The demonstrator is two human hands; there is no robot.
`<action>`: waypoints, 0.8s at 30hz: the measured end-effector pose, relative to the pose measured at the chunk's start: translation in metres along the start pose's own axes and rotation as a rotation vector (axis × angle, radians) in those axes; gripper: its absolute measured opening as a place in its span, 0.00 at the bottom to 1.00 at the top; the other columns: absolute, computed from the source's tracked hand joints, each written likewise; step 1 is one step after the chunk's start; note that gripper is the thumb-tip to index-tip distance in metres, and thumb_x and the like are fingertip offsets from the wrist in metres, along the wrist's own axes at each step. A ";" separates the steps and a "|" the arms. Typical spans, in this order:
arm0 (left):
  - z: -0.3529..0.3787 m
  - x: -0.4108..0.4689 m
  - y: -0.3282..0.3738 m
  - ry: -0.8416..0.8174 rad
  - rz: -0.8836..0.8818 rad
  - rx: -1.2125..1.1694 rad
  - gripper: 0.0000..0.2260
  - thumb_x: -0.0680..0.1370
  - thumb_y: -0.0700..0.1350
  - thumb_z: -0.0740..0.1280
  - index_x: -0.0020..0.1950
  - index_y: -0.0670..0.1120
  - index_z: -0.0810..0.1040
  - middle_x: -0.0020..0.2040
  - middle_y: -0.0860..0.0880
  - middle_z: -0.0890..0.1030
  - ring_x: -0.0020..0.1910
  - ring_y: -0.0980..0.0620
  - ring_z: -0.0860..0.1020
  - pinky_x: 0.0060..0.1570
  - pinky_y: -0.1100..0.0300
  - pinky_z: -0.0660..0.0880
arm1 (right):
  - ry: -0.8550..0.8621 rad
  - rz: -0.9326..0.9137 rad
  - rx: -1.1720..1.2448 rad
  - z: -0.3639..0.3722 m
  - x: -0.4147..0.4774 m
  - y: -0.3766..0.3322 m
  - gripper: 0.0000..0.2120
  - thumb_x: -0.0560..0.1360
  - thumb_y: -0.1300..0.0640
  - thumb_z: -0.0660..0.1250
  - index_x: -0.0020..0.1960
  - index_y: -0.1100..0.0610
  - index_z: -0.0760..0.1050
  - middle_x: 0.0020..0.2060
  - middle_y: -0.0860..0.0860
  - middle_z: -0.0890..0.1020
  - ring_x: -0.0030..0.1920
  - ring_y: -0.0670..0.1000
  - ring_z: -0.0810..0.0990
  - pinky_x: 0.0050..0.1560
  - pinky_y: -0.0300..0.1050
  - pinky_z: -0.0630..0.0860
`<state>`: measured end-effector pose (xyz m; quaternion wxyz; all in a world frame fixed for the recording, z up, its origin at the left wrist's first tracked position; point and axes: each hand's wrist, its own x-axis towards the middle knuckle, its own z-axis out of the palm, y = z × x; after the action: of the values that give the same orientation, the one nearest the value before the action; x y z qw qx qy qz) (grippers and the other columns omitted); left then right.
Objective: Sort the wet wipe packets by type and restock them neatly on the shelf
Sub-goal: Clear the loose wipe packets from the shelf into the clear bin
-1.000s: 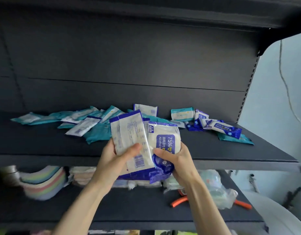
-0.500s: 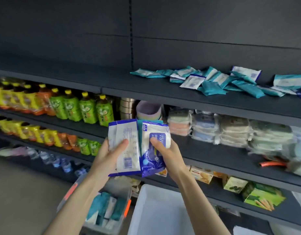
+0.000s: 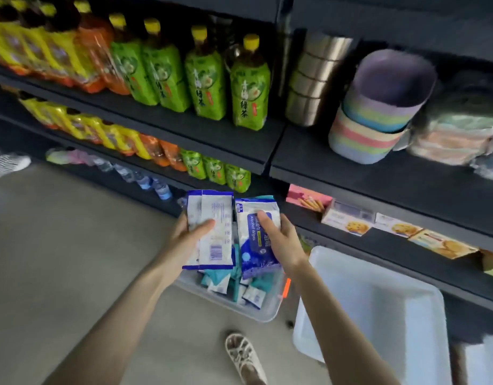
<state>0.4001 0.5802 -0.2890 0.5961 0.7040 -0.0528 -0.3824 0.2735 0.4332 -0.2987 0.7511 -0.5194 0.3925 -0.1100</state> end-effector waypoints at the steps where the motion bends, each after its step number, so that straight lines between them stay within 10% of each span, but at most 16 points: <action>1: -0.009 0.014 -0.008 -0.023 -0.035 0.030 0.14 0.74 0.49 0.71 0.58 0.54 0.75 0.56 0.54 0.82 0.57 0.52 0.79 0.61 0.44 0.73 | 0.017 0.021 -0.006 0.007 0.015 0.011 0.11 0.77 0.52 0.66 0.55 0.58 0.73 0.45 0.53 0.85 0.39 0.48 0.84 0.36 0.40 0.80; 4: -0.033 0.058 -0.034 -0.050 -0.119 0.146 0.24 0.64 0.59 0.75 0.55 0.53 0.75 0.55 0.54 0.82 0.57 0.52 0.79 0.61 0.43 0.73 | 0.107 0.067 -0.093 0.025 0.058 0.048 0.14 0.78 0.53 0.65 0.58 0.63 0.71 0.44 0.53 0.84 0.40 0.48 0.85 0.40 0.43 0.82; 18: -0.081 0.266 -0.233 -0.299 -0.206 0.726 0.11 0.79 0.47 0.65 0.46 0.47 0.63 0.36 0.53 0.64 0.34 0.57 0.66 0.31 0.68 0.62 | 0.568 0.317 -0.470 0.077 0.216 0.289 0.14 0.77 0.49 0.64 0.54 0.55 0.64 0.52 0.55 0.78 0.49 0.58 0.77 0.50 0.56 0.76; 24: -0.083 0.322 -0.314 -0.267 -0.215 0.720 0.17 0.79 0.45 0.65 0.66 0.44 0.66 0.65 0.48 0.73 0.62 0.48 0.74 0.58 0.54 0.72 | 0.618 0.281 -0.565 0.070 0.266 0.367 0.18 0.78 0.49 0.63 0.63 0.57 0.66 0.60 0.56 0.72 0.56 0.59 0.74 0.50 0.49 0.71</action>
<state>0.5561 0.5647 -0.7182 0.2557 0.8135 -0.1867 -0.4878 0.4112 0.4894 -0.7321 0.4349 -0.5885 0.6801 -0.0452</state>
